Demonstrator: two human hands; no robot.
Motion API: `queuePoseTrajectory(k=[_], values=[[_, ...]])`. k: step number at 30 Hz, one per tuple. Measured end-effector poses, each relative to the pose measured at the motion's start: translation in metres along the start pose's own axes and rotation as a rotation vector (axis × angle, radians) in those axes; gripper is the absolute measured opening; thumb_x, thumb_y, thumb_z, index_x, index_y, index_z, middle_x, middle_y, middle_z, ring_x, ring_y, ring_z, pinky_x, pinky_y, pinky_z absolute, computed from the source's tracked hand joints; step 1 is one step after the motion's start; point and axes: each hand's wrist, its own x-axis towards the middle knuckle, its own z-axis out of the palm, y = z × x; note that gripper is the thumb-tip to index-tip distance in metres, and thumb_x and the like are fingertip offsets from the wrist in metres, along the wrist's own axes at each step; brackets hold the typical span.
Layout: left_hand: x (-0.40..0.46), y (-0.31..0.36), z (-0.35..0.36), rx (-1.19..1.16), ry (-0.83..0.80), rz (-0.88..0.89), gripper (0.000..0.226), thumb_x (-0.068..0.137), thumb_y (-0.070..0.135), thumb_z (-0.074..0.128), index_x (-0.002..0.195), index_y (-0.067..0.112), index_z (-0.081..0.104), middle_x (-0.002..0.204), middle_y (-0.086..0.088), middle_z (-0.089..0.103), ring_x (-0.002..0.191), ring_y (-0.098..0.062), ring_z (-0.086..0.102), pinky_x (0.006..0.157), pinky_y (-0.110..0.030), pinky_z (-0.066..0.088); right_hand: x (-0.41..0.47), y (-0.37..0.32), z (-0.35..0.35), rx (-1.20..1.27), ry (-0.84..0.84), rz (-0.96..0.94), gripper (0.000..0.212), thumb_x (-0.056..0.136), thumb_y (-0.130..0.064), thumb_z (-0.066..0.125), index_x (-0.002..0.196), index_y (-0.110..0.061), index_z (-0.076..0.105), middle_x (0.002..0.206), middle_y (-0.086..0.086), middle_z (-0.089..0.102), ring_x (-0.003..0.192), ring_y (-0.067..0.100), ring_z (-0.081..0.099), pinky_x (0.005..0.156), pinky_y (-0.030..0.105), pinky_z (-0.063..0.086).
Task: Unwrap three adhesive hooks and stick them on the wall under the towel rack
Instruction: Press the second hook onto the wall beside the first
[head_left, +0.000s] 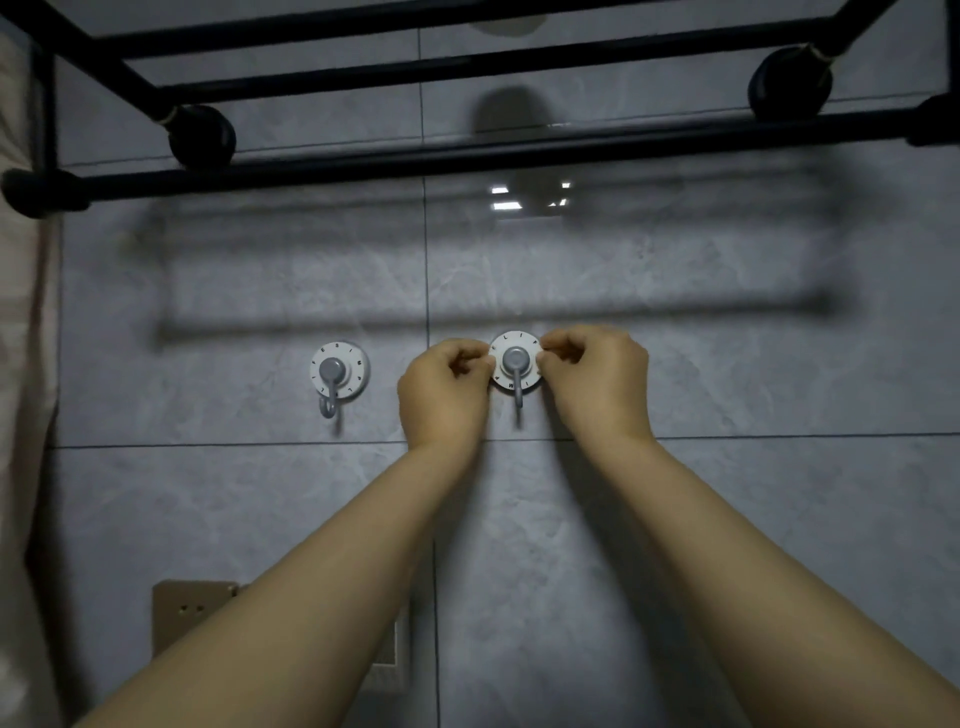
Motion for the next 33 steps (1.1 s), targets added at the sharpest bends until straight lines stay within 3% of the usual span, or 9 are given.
queuePoseTrajectory(k=[3,5,9,12,15,21,27,33], values=[[-0.003,-0.010,-0.018,0.255,-0.121,0.382,0.034,0.087,0.003,0.056,0.114,0.019,0.069,0.117,0.001,0.068,0.108,-0.018,0.060,0.097,-0.031,0.046,-0.006,0.004,-0.010,-0.173,-0.087,-0.350,0.024,0.080,-0.005,0.060,0.100,-0.013,0.072,0.097,0.007,0.069,0.094,0.027,0.054,0.083,0.030,0.044],[-0.005,-0.017,-0.031,0.426,-0.214,0.558,0.047,0.089,0.002,0.050,0.132,0.021,0.057,0.137,0.002,0.058,0.120,-0.021,0.052,0.102,-0.037,0.041,-0.009,0.012,-0.016,-0.341,-0.165,-0.575,0.032,0.083,-0.007,0.056,0.112,-0.013,0.067,0.112,0.003,0.069,0.100,0.029,0.053,0.085,0.036,0.046],[-0.008,-0.021,-0.041,0.679,-0.419,0.682,0.063,0.090,0.012,0.039,0.149,0.026,0.028,0.156,0.011,0.032,0.133,-0.018,0.035,0.099,-0.033,0.034,-0.010,0.021,-0.025,-0.569,-0.294,-0.648,0.046,0.089,-0.014,0.045,0.135,-0.017,0.049,0.138,-0.003,0.054,0.122,0.029,0.047,0.092,0.040,0.045],[-0.005,-0.023,-0.042,0.821,-0.475,0.753,0.065,0.092,0.018,0.037,0.153,0.024,0.015,0.160,0.010,0.020,0.139,-0.019,0.028,0.103,-0.034,0.033,-0.008,0.023,-0.030,-0.717,-0.395,-0.702,0.061,0.084,-0.016,0.024,0.143,-0.019,0.036,0.148,-0.003,0.042,0.130,0.027,0.040,0.095,0.038,0.040],[-0.002,-0.025,-0.044,0.869,-0.485,0.794,0.065,0.091,0.021,0.038,0.153,0.021,0.016,0.161,0.007,0.020,0.139,-0.021,0.028,0.104,-0.033,0.031,-0.004,0.024,-0.033,-0.785,-0.457,-0.732,0.066,0.080,-0.016,0.019,0.146,-0.017,0.030,0.152,-0.002,0.036,0.125,0.027,0.043,0.093,0.037,0.039],[0.001,-0.014,-0.047,0.885,-0.482,0.784,0.062,0.088,0.022,0.044,0.149,0.022,0.030,0.157,0.007,0.031,0.139,-0.025,0.030,0.103,-0.038,0.032,0.000,0.024,-0.037,-0.854,-0.485,-0.750,0.068,0.082,-0.011,0.039,0.148,-0.019,0.023,0.156,-0.002,0.028,0.127,0.031,0.039,0.096,0.040,0.037],[-0.008,-0.023,-0.045,1.024,-0.527,0.734,0.072,0.094,0.042,0.033,0.153,0.023,-0.005,0.163,0.008,0.002,0.145,-0.023,0.013,0.109,-0.037,0.026,-0.014,0.031,-0.044,-0.924,-0.486,-0.702,0.064,0.087,-0.018,0.033,0.149,-0.021,0.018,0.158,-0.003,0.021,0.141,0.032,0.024,0.106,0.042,0.030],[-0.020,-0.034,-0.036,1.005,-0.485,0.698,0.075,0.094,0.053,0.024,0.150,0.023,-0.016,0.163,0.006,-0.011,0.149,-0.021,0.003,0.114,-0.036,0.020,-0.027,0.041,-0.038,-0.982,-0.472,-0.631,0.065,0.089,-0.023,0.039,0.149,-0.023,0.016,0.159,-0.005,0.016,0.145,0.029,0.015,0.109,0.045,0.023]])
